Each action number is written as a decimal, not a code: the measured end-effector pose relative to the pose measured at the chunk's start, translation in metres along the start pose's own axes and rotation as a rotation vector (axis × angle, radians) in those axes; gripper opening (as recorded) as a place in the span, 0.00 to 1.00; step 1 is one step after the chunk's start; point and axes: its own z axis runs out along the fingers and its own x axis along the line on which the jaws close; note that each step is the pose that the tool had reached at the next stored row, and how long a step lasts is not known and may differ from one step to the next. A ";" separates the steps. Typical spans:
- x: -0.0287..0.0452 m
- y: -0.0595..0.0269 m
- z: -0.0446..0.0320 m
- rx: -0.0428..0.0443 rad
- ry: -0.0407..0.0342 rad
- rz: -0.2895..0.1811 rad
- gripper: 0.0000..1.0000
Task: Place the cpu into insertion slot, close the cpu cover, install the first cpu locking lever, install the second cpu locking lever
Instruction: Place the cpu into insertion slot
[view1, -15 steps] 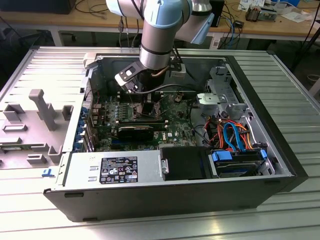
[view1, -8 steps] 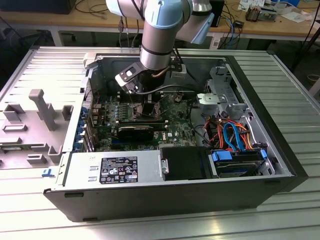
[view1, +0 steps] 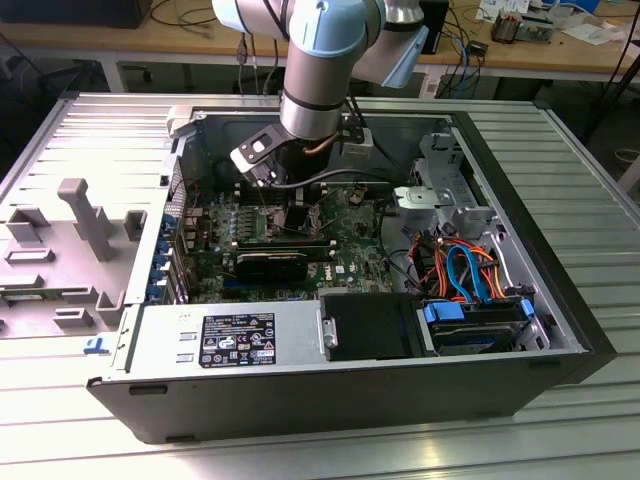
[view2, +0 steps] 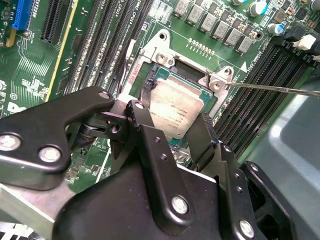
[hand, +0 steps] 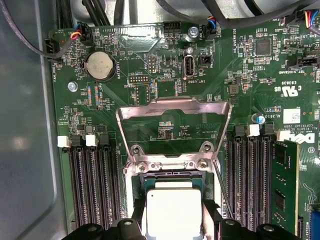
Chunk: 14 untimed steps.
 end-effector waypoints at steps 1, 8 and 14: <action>0.0000 0.0000 0.0000 0.0000 0.0000 0.000 0.53; 0.0000 0.0000 0.0001 0.0001 -0.0001 0.000 0.53; 0.0000 -0.0006 -0.0046 -0.0001 0.0003 0.000 0.53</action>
